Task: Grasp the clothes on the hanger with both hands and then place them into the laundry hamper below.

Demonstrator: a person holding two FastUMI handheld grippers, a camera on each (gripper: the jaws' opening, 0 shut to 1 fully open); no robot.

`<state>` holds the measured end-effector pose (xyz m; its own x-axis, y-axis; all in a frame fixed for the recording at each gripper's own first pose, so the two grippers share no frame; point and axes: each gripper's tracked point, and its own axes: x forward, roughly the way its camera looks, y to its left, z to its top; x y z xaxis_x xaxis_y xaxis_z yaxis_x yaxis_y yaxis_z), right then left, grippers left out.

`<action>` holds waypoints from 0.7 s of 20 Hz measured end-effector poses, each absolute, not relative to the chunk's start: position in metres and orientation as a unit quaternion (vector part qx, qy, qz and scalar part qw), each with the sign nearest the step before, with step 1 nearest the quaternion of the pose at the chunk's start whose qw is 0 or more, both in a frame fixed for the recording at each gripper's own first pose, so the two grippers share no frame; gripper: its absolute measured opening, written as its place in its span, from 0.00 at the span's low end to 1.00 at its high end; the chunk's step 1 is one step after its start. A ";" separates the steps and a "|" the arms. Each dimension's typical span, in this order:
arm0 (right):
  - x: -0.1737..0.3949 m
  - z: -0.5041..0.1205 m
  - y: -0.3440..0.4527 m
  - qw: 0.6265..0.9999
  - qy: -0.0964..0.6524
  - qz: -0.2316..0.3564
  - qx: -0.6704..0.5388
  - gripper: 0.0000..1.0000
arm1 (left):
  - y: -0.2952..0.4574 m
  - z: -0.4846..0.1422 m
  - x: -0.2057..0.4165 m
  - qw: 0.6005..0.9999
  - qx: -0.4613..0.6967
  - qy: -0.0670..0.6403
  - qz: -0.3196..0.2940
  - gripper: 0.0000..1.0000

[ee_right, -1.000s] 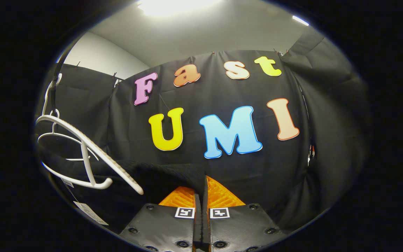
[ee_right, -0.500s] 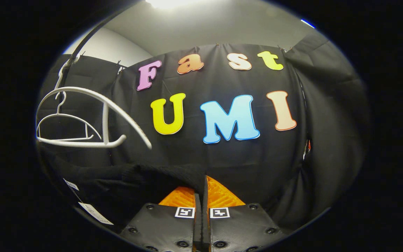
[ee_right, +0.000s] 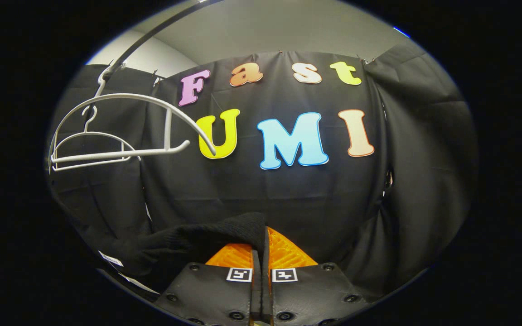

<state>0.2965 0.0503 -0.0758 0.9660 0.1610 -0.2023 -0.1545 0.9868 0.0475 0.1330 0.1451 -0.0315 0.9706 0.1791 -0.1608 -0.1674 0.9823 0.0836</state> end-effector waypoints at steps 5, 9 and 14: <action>0.252 -0.085 0.063 0.989 0.115 0.087 0.015 0.02 | 0.113 -0.047 0.119 0.994 0.028 0.089 0.050 0.04; 0.222 -0.095 0.081 0.987 0.129 0.099 0.011 0.02 | 0.086 -0.058 0.124 0.995 0.018 0.096 0.017 0.02; 0.187 -0.112 0.112 0.981 0.147 0.123 0.012 0.00 | 0.058 -0.072 0.119 0.995 -0.005 0.102 -0.018 0.04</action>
<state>0.1872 0.1121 -0.1119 0.9263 0.2449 -0.2864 -0.2376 0.9695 0.0605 0.1189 0.0580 -0.0722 0.9785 -0.0367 -0.2029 0.0345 0.9993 -0.0142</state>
